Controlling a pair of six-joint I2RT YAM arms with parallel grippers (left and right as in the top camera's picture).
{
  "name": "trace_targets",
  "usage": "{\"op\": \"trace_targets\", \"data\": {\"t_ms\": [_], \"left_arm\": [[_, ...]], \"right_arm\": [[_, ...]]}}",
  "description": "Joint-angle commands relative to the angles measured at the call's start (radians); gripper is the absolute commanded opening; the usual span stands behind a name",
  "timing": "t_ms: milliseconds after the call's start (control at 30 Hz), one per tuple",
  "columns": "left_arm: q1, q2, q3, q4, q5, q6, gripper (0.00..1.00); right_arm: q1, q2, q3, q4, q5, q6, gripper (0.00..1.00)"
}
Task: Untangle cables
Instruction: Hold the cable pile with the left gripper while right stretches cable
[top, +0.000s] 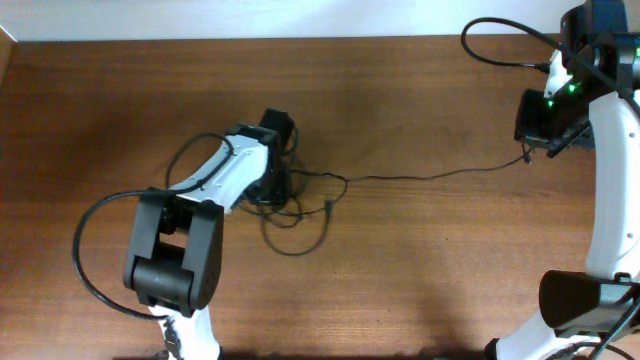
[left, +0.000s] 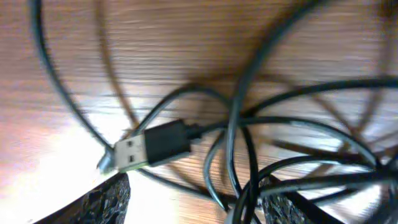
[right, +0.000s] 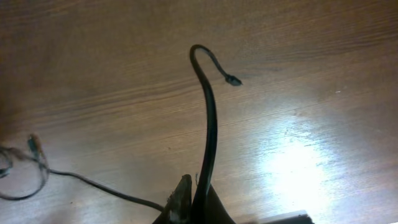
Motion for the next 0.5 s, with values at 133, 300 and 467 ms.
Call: {"op": "trace_targets", "data": {"t_ms": [133, 300, 467], "left_arm": [[0.173, 0.015, 0.017, -0.047, -0.088, -0.076, 0.72], [0.203, 0.015, 0.016, -0.039, -0.016, -0.081, 0.73], [0.200, 0.015, 0.016, -0.021, 0.050, -0.080, 0.73]], "right_arm": [[-0.067, 0.007, 0.006, 0.014, 0.175, 0.012, 0.04], [-0.176, 0.036, 0.006, 0.055, 0.116, 0.057, 0.04], [-0.179, 0.117, 0.006, 0.049, 0.084, 0.056, 0.04]]}}
